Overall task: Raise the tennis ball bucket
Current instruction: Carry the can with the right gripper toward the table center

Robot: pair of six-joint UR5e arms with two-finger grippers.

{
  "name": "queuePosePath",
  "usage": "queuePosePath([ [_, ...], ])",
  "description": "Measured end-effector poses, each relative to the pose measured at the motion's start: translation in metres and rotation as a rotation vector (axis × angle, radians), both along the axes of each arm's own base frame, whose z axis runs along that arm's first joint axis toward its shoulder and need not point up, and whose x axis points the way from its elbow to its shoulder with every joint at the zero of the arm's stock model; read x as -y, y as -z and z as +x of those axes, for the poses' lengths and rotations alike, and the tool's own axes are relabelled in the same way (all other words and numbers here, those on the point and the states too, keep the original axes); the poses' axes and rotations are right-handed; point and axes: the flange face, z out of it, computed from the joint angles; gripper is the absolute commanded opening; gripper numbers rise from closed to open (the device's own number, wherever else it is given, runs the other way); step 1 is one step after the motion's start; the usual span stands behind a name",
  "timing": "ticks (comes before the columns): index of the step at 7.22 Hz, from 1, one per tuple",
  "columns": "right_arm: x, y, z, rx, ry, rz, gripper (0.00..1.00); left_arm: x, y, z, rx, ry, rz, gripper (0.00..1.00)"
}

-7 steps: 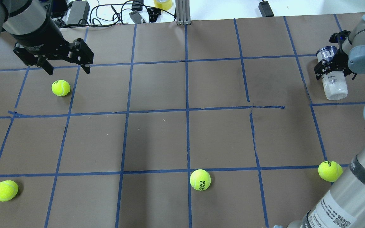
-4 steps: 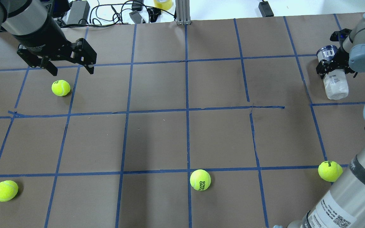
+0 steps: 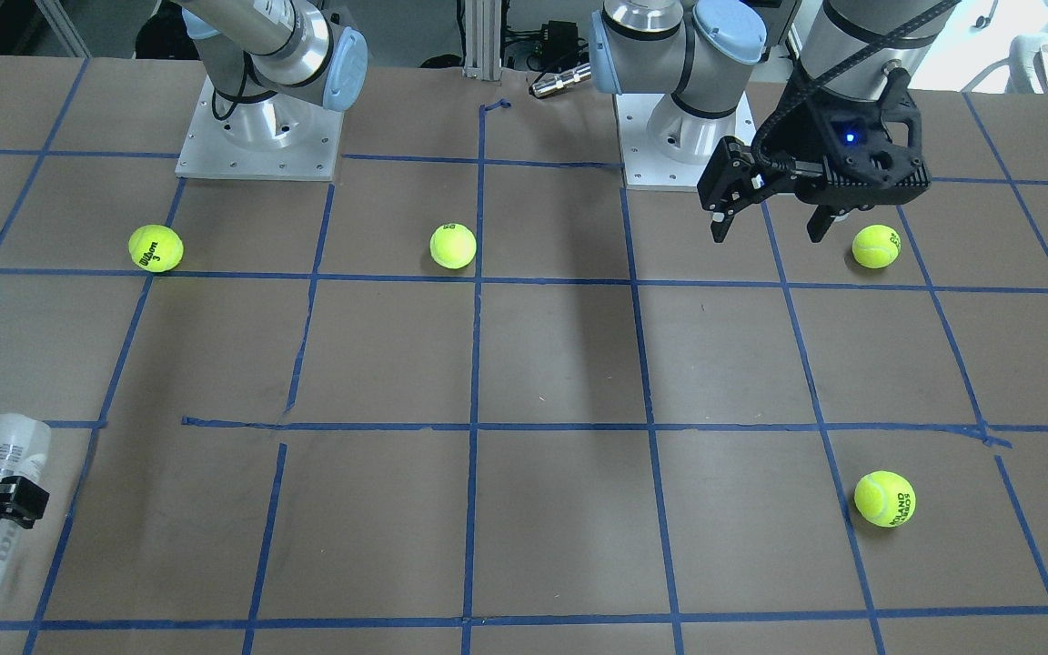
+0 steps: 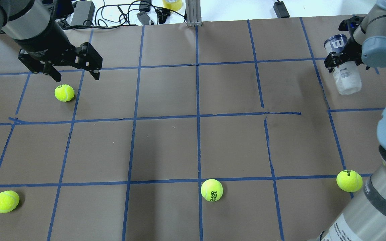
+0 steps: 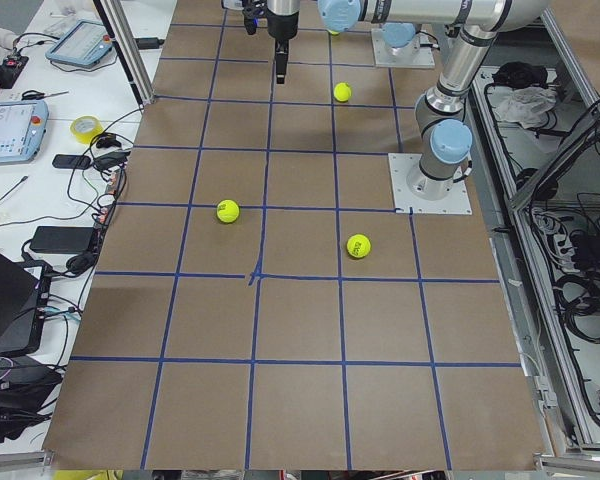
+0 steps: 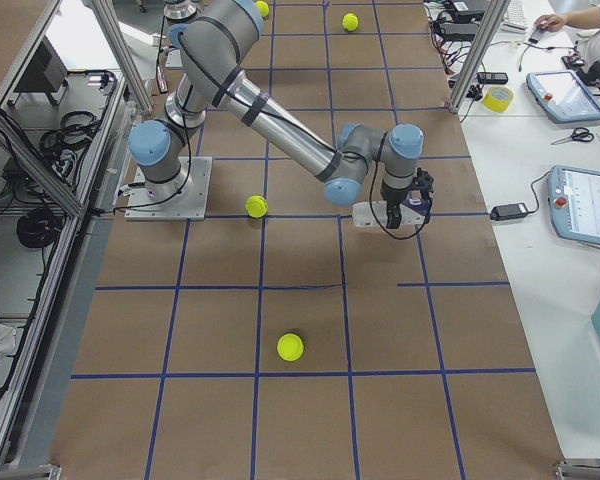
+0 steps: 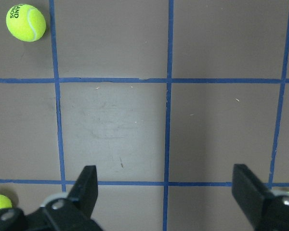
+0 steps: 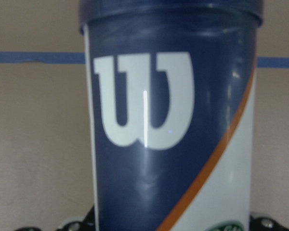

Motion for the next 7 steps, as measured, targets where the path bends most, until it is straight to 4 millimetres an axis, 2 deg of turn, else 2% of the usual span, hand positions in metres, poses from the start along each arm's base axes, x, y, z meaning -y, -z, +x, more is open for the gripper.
queuePosePath([
  [1,0.002,-0.015,0.052,0.0,-0.071,-0.006,0.74,0.0,0.0,0.0,0.001,0.0,-0.001,1.0],
  [3,0.002,-0.028,0.161,0.004,-0.223,-0.013,0.74,0.0,0.0,0.0,0.004,0.0,-0.001,1.0],
  [5,-0.012,-0.029,0.268,0.009,-0.34,-0.023,0.73,0.0,-0.001,0.002,0.005,-0.003,-0.002,1.0],
  [7,-0.026,-0.019,0.358,0.009,-0.458,-0.06,0.73,0.003,-0.003,0.013,0.002,-0.019,-0.007,1.0],
])
